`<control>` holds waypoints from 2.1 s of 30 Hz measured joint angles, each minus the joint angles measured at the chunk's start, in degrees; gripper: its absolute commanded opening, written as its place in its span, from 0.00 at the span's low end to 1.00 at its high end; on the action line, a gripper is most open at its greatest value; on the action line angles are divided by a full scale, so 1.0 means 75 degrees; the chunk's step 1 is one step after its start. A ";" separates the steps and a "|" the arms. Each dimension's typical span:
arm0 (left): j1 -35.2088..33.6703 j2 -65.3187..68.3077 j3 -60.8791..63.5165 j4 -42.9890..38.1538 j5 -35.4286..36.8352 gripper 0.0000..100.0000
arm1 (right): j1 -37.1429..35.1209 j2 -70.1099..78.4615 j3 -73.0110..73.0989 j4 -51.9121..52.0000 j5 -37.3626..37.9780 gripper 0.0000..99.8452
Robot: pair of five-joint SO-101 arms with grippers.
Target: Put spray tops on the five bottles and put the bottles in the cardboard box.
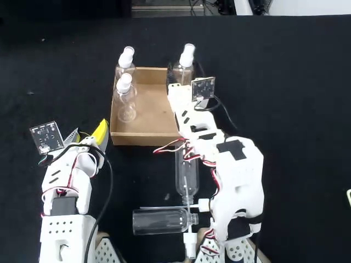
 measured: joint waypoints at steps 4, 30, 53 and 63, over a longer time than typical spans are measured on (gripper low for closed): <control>0.0000 0.0000 0.0000 0.0000 0.0000 0.25 | 0.0012 0.0000 0.0000 0.0000 0.0000 0.29; 0.0000 0.0000 0.0000 0.0000 0.0000 0.25 | 0.0012 0.0012 0.0000 -0.0539 0.0527 0.02; 0.0000 0.0000 0.0000 0.0000 0.0000 0.25 | -0.0012 0.0492 -0.0164 -0.0633 0.1969 0.03; 0.0000 0.0000 0.0000 0.0000 0.0000 0.25 | -0.0023 0.0527 -0.0176 -0.0656 0.1993 0.22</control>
